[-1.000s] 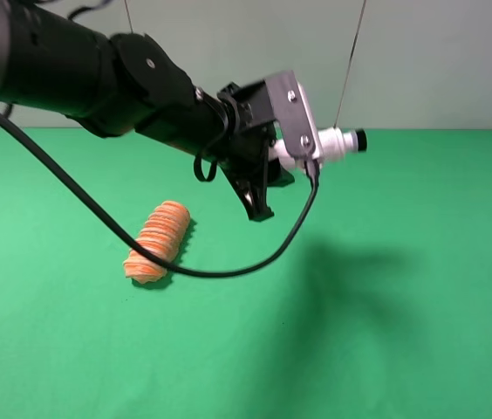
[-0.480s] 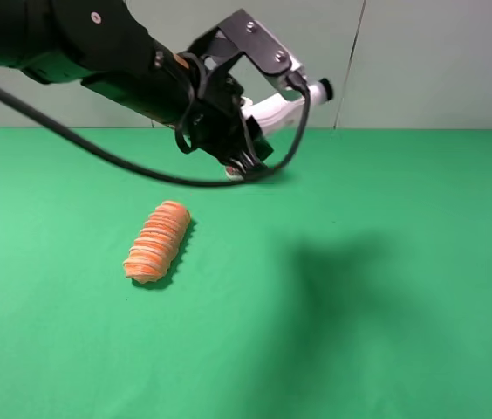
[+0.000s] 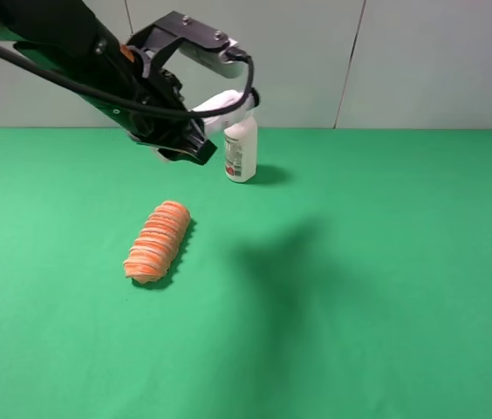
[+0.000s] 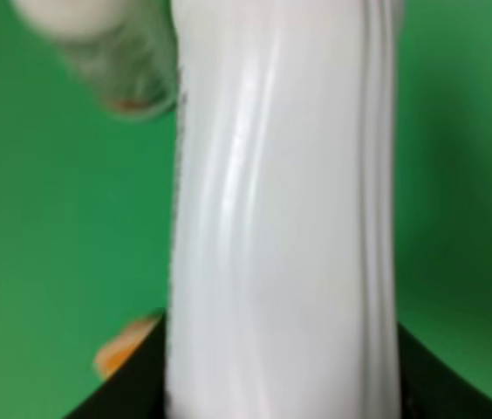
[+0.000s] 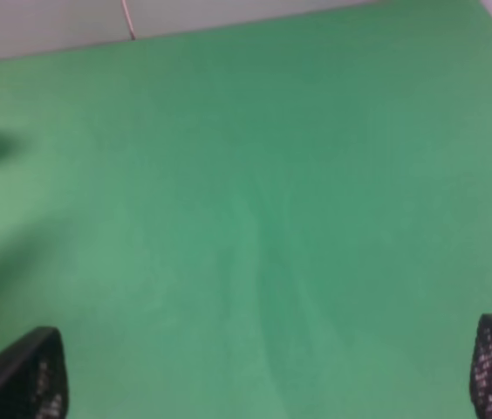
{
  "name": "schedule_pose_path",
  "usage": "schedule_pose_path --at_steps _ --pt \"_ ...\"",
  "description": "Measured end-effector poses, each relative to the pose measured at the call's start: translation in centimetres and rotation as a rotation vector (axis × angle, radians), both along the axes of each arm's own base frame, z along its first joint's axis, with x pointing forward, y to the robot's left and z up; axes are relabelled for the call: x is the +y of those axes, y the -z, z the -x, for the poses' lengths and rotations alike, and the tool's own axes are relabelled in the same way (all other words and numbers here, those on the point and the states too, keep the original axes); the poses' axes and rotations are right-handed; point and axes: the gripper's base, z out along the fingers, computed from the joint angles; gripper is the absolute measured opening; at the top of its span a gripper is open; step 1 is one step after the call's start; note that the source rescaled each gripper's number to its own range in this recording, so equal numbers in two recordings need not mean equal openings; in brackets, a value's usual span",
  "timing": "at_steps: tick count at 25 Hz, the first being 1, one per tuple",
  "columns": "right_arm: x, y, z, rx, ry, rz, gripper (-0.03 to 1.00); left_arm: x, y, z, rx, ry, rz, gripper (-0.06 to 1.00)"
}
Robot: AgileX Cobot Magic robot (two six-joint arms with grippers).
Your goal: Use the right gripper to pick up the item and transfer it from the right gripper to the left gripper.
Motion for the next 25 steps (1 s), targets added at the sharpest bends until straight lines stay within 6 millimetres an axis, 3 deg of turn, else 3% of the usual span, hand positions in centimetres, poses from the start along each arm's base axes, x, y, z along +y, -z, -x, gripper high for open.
schedule_pose_path --at_steps 6,17,25 --pt "0.0 0.0 0.0 0.0 0.0 0.0 1.0 3.3 0.7 -1.3 0.056 -0.123 -0.033 0.0" --pt "0.0 0.0 0.0 -0.001 0.0 0.0 1.0 8.6 4.7 -1.1 0.142 -0.325 -0.034 0.0" --pt "0.0 0.0 0.0 -0.001 0.0 0.0 1.0 12.7 7.3 -0.9 0.09 -0.463 -0.008 0.0"
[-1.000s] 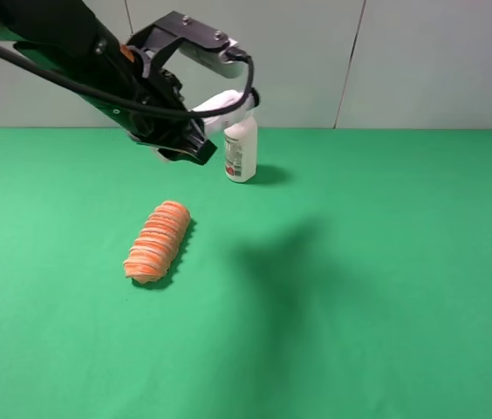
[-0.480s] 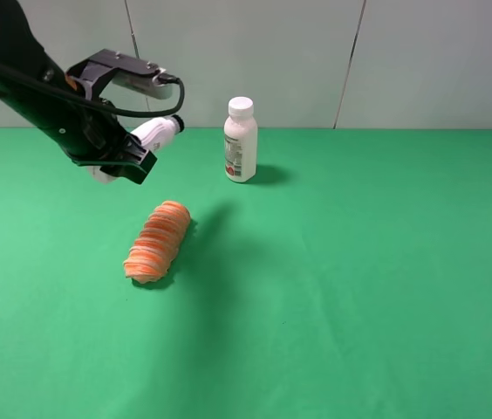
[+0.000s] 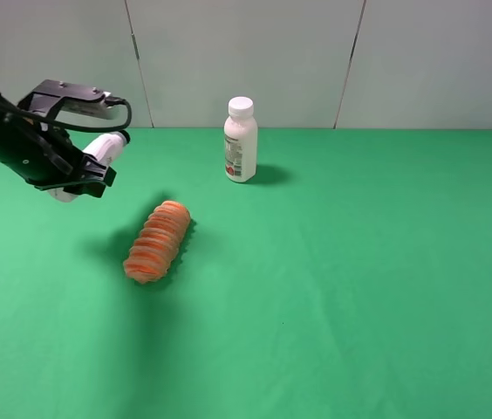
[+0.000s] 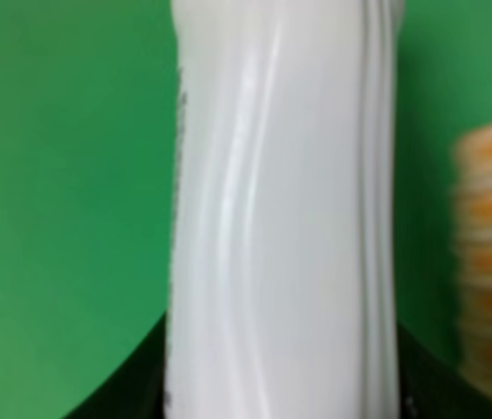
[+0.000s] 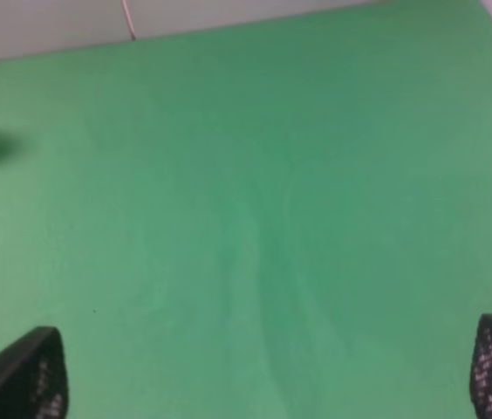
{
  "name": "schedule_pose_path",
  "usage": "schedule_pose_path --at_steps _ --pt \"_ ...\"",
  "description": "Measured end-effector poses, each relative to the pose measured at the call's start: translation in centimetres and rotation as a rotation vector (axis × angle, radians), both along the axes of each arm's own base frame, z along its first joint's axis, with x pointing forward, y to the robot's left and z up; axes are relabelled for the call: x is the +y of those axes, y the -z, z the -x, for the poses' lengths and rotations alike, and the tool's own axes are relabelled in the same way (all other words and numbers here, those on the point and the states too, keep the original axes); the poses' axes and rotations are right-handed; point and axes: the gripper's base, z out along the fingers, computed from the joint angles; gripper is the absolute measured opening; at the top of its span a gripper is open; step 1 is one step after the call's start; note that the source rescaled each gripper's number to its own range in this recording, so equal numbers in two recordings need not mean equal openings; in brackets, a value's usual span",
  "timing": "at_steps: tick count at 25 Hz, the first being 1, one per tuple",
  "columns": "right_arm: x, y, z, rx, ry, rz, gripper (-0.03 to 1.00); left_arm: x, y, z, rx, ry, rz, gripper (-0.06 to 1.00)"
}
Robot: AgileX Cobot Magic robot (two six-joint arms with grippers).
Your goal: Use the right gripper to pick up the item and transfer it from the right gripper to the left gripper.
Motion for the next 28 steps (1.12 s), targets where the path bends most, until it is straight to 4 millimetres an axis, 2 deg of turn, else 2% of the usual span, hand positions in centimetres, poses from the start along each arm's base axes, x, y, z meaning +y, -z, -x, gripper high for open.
schedule_pose_path --at_steps 5,9,18,24,28 --pt "0.0 0.0 0.0 0.0 0.0 0.0 1.0 1.7 2.3 -0.7 0.004 -0.062 -0.004 0.0" --pt "0.0 0.0 0.0 0.0 0.0 0.0 1.0 1.9 4.0 -1.2 0.016 -0.074 -0.01 0.0" --pt "0.0 0.0 0.0 0.0 0.0 0.0 1.0 2.0 4.5 -1.6 -0.044 -0.079 -0.004 0.0" --pt "0.0 0.0 0.0 0.001 0.0 0.0 1.0 2.0 6.5 -1.7 -0.006 -0.08 -0.013 0.0" --pt "0.0 0.0 0.0 0.001 0.0 0.0 1.0 2.0 6.6 -1.8 -0.012 -0.081 -0.013 0.0"
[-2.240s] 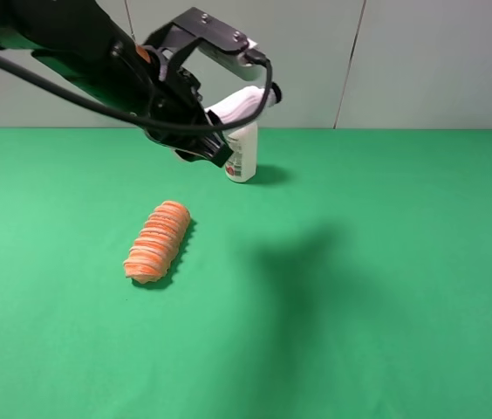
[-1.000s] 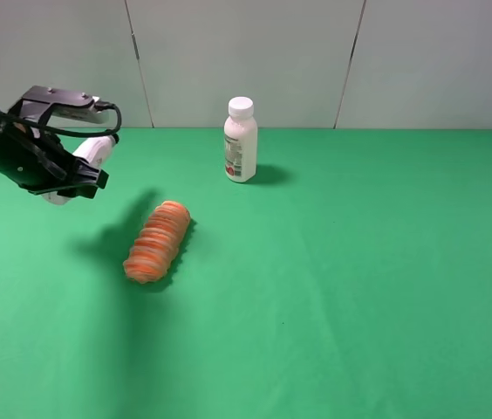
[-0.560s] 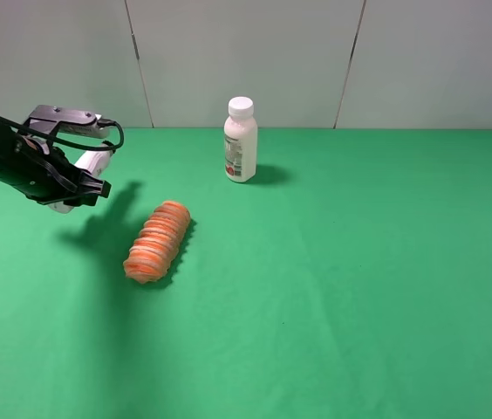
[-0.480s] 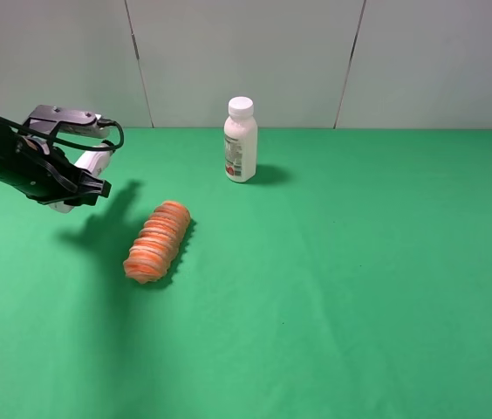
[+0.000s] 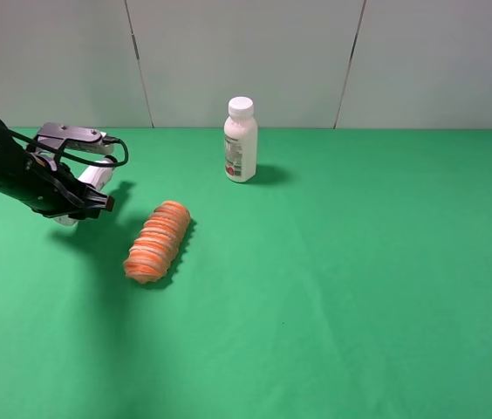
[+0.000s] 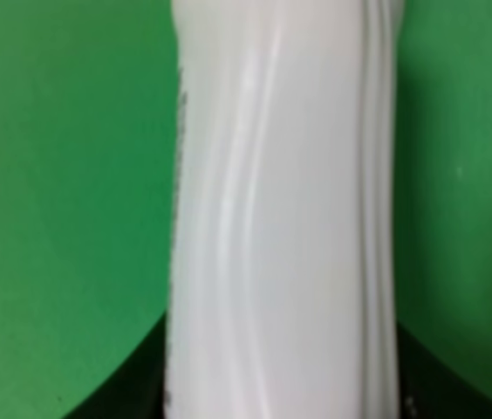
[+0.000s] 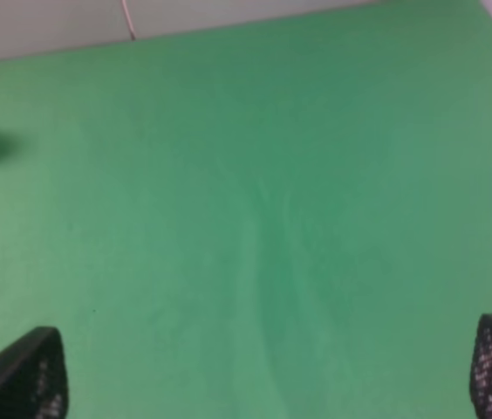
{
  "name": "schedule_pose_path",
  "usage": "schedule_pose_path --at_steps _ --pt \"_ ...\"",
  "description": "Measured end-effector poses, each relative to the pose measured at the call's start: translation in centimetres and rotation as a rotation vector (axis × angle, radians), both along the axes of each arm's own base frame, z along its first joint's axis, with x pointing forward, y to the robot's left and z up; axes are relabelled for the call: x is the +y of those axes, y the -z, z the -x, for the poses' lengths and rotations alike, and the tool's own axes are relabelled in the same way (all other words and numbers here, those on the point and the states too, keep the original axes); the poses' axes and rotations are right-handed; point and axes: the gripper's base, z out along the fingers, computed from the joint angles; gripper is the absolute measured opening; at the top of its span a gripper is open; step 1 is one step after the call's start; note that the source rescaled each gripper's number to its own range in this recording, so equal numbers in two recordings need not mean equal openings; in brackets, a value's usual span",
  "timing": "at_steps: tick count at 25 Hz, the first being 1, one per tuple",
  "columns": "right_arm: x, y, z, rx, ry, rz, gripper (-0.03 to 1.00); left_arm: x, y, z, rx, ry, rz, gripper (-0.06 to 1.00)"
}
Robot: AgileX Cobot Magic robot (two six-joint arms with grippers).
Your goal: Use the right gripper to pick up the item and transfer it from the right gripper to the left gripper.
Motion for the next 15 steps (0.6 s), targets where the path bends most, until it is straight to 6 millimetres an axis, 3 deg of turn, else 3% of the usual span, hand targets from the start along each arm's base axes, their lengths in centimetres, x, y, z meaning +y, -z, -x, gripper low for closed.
schedule_pose_path --at_steps 11,13,15 --pt "0.0 0.0 0.0 0.0 0.0 0.0 1.0 0.0 0.6 -0.1 0.006 -0.001 -0.002 0.01" --pt "0.0 0.0 0.0 0.0 0.0 0.0 1.0 0.0 1.0 0.0 0.02 -0.001 -0.004 0.08" --pt "0.0 0.0 0.0 0.0 0.0 0.0 1.0 0.0 1.0 -0.1 0.018 -0.001 -0.004 0.26"
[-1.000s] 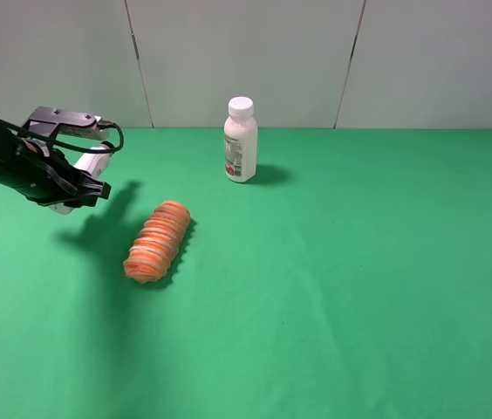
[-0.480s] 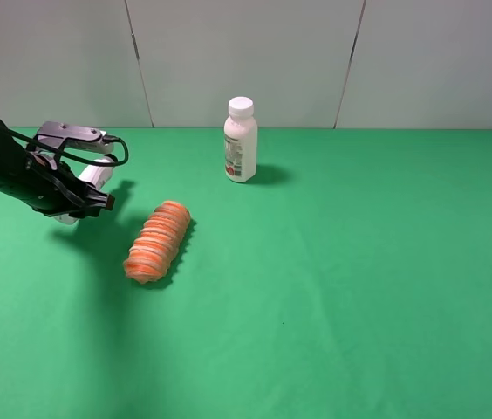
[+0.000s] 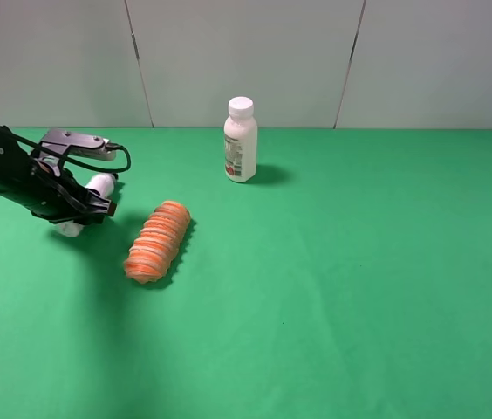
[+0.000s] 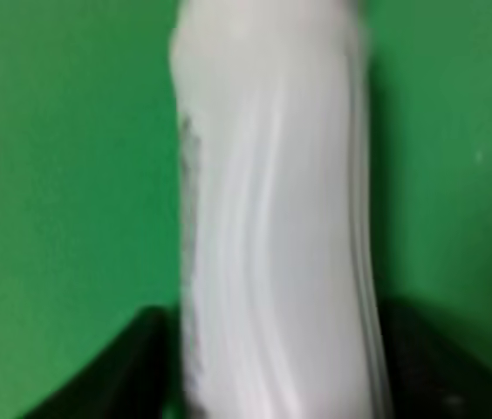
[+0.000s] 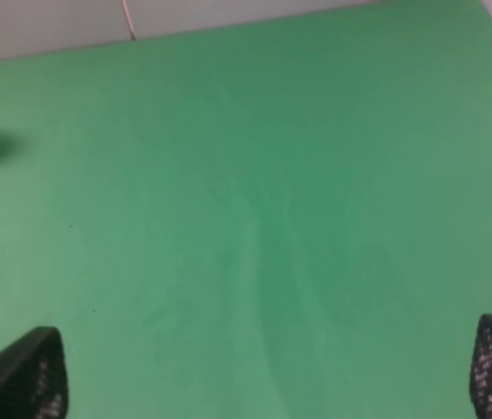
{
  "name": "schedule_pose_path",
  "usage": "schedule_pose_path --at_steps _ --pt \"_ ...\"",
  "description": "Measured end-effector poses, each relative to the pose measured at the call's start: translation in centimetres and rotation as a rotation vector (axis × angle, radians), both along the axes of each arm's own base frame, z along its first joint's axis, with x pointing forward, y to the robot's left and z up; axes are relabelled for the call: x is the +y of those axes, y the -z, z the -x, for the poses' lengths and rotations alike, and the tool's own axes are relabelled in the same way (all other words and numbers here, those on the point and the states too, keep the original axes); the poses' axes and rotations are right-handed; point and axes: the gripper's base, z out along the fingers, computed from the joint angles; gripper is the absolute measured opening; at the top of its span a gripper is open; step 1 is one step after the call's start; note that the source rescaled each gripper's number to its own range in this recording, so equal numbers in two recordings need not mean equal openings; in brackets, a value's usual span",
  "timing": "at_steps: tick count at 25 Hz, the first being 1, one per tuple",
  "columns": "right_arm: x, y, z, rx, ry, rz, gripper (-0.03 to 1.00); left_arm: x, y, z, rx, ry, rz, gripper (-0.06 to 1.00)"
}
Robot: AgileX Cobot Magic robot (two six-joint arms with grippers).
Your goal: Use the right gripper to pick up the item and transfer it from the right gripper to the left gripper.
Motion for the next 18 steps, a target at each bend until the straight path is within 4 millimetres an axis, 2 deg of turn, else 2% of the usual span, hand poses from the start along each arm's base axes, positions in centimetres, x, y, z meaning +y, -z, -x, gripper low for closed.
schedule_pose_path --at_steps 4,5,7,11,18 --pt "0.0 0.0 0.0 0.0 0.0 0.0 1.0 0.0 0.0 0.0 -0.004 0.0 0.0 0.73" --pt "0.0 0.0 0.0 0.0 0.0 0.0 1.0 0.0 0.0 0.0 -0.005 0.0 0.0 0.82" --pt "0.0 0.0 0.0 0.0 0.0 0.0 1.0 0.0 0.0 -0.1 -0.007 0.0 0.001 0.93" --pt "0.0 0.0 0.0 -0.001 0.0 0.0 1.0 0.0 -1.2 0.0 -0.031 -0.001 0.006 0.99" --pt "0.0 0.0 0.0 -0.001 0.0 0.0 1.0 0.1 -6.5 1.1 -0.105 0.005 0.025 0.99"
